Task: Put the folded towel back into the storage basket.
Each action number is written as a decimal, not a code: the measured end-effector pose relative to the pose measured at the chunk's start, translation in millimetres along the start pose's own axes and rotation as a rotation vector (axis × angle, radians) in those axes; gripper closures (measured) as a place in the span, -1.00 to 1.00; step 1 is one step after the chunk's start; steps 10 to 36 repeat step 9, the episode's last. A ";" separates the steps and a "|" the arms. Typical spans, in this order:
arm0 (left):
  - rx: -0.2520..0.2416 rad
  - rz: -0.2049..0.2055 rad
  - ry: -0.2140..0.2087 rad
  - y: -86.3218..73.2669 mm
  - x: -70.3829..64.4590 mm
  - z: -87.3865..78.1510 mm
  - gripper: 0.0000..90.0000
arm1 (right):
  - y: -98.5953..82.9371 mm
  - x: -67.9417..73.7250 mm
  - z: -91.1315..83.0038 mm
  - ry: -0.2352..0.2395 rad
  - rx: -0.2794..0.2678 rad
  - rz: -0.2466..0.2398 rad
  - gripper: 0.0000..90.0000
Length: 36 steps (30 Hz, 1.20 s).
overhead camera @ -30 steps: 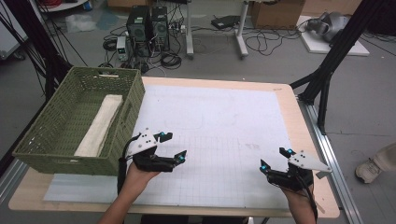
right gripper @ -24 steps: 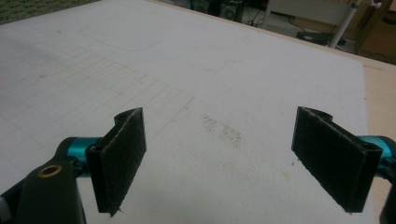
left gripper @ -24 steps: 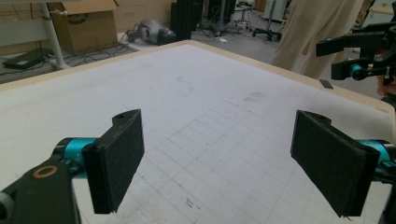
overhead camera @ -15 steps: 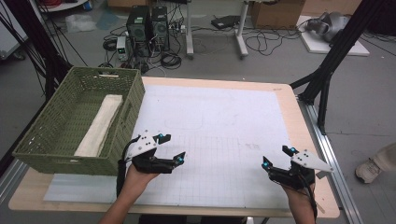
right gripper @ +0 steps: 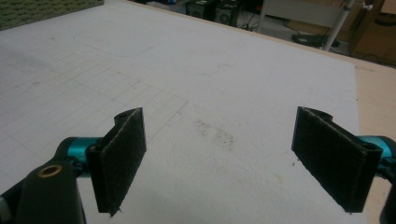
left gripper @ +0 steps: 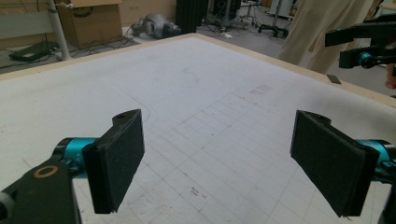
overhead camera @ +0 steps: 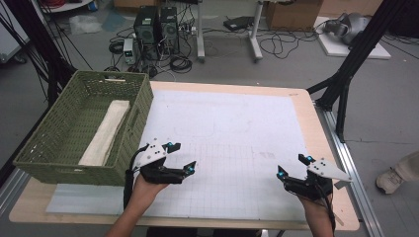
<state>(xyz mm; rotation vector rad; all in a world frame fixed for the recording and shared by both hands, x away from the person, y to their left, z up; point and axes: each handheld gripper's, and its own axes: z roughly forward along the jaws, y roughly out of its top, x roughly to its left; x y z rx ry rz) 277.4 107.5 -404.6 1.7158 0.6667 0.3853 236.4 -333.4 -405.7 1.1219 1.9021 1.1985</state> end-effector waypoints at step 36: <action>0.001 0.000 0.004 -1.0 1.1 0.4 -0.60 | 0.1 -0.6 0.9 -0.001 -0.001 -0.002 -0.63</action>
